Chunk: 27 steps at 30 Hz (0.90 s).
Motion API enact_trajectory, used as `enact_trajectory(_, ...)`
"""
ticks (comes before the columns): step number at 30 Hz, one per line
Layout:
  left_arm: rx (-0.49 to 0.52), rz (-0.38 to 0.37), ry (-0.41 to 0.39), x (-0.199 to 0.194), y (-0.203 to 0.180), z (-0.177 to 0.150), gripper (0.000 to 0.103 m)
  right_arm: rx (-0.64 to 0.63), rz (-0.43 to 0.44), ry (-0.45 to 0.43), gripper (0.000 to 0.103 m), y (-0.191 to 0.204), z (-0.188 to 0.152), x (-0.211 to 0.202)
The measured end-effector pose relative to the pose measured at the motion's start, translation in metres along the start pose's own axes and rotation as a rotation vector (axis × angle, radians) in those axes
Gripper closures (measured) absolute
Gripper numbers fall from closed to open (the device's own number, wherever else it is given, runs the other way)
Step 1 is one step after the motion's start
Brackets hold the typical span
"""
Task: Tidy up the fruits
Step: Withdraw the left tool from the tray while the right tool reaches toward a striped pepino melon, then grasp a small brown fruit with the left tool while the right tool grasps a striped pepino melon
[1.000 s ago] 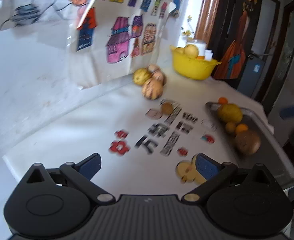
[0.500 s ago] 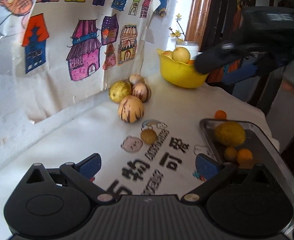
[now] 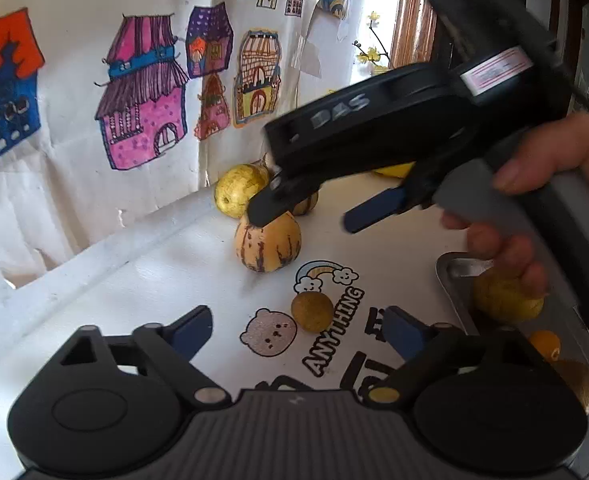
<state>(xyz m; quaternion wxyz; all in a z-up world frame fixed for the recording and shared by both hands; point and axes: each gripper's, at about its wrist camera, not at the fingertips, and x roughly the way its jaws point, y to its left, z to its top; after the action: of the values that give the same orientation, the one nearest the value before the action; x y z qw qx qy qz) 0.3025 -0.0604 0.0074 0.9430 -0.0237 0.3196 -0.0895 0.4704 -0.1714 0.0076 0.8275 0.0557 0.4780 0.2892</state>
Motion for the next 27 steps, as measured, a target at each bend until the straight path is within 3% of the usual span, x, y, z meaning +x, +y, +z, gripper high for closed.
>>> enact_trajectory(7,0.009,-0.016,-0.005,0.01,-0.005,0.0,0.024,-0.034,-0.004,0.016,0.024,0.003,0.0,0.021)
enact_trajectory(18,-0.009,-0.023,0.019,0.025,-0.005,0.0,0.054,-0.08,-0.016,0.015,0.045,0.007,0.0,0.03)
enact_trajectory(24,-0.021,-0.037,0.033,0.028,-0.005,0.0,0.073,-0.101,-0.026,0.01,0.047,0.013,-0.003,0.028)
enact_trajectory(27,-0.037,-0.041,0.037,0.029,-0.004,0.002,0.074,-0.089,-0.021,0.01,0.047,0.013,-0.004,0.029)
